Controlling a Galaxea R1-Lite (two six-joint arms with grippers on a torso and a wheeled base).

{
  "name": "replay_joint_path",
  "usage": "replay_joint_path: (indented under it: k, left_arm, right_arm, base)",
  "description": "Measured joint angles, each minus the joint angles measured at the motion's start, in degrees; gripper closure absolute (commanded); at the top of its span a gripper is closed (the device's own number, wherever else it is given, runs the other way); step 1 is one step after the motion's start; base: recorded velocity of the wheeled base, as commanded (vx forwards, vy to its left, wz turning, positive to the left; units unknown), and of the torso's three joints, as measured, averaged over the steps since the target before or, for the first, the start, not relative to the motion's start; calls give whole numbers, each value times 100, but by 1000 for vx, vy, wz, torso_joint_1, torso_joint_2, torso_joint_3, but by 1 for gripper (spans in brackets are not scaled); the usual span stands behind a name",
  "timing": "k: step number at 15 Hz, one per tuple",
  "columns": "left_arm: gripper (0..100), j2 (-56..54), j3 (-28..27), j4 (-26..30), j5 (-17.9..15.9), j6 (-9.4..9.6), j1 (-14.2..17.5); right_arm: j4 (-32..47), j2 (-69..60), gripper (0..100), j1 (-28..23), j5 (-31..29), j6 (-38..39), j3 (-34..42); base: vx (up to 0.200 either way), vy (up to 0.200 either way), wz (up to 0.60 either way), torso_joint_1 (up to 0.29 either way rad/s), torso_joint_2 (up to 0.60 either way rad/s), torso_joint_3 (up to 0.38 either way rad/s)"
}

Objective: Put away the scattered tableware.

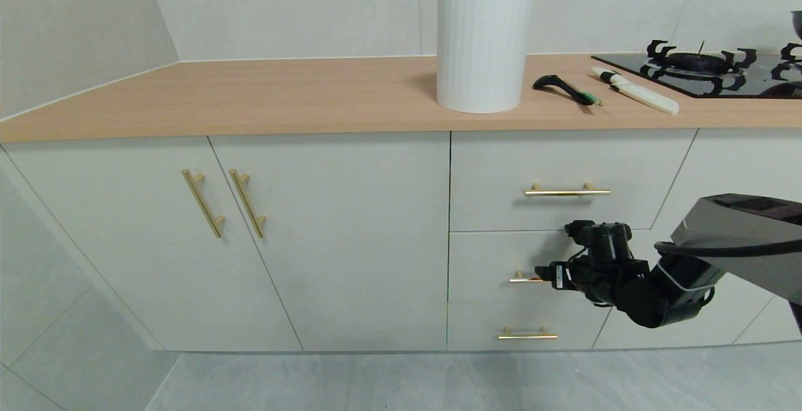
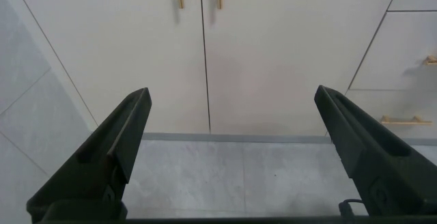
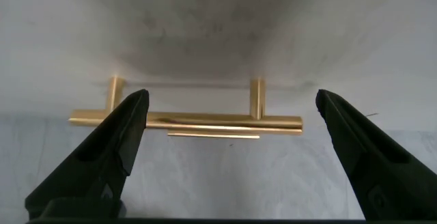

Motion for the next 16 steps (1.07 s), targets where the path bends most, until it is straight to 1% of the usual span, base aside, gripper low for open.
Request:
replay_joint_path:
  k: [3, 16]
  left_arm:
    - [0, 0, 0, 0, 2, -2, 0]
    - [0, 2, 0, 0, 2, -2, 0]
  right_arm:
    - [-38, 204, 0, 11, -188, -5, -157]
    - [35, 406, 0, 11, -207, -54, -127]
  base:
    - [0, 0, 0, 0, 0, 0]
    - [0, 0, 0, 0, 0, 0]
